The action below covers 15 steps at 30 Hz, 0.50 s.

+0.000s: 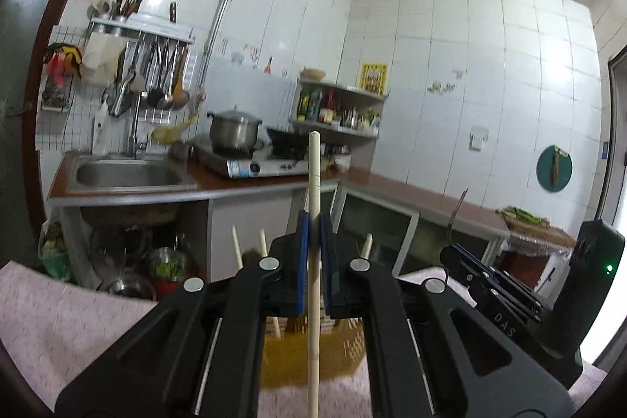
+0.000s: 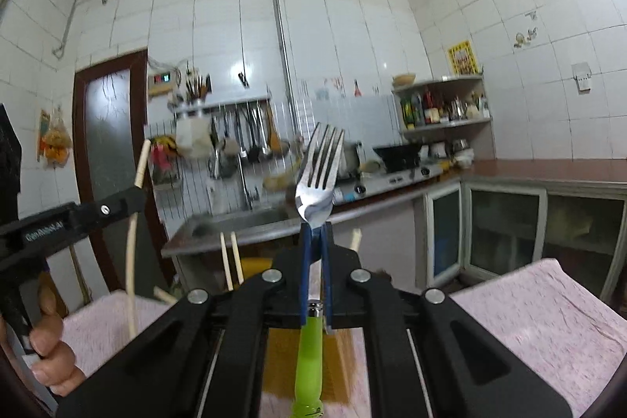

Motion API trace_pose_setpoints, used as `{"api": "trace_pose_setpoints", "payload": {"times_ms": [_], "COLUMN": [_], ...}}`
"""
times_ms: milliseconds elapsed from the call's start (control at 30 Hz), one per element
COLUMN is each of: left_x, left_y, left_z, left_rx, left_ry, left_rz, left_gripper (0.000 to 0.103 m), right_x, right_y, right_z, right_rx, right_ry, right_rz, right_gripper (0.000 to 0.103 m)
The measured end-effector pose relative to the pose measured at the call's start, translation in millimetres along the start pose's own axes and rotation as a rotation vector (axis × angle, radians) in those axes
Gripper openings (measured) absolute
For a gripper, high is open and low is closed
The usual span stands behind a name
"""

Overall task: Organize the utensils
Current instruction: 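Lower the chopstick into the caddy with left tool while right tool lowers the fork in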

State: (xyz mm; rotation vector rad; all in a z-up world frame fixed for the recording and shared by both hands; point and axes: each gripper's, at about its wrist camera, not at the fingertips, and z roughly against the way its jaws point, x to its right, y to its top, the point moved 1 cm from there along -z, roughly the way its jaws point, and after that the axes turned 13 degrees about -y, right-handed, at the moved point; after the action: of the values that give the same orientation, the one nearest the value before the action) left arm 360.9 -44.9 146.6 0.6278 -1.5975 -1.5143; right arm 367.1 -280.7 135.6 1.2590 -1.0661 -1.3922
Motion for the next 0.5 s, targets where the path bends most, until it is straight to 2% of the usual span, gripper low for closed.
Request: {"api": "trace_pose_setpoints", "payload": {"times_ms": [100,400,500], "left_x": [-5,-29,-34], "left_y": [6,4,6], "left_z": [-11,-41,-46], "left_rx": [0.034,0.077,0.122], "left_ry": [-0.017,0.014,0.01], "left_rz": [0.008,-0.012,-0.029], "left_gripper": [0.004,0.004,0.004], "right_x": [-5,-13,-16], "right_y": [6,11,7], "right_z": [-11,-48,-55], "right_rx": [0.047,0.099,0.124], "right_ry": [0.01,0.017,0.015], "right_rz": [-0.009,-0.012,-0.004], "right_gripper": [0.006,0.006,0.006]}}
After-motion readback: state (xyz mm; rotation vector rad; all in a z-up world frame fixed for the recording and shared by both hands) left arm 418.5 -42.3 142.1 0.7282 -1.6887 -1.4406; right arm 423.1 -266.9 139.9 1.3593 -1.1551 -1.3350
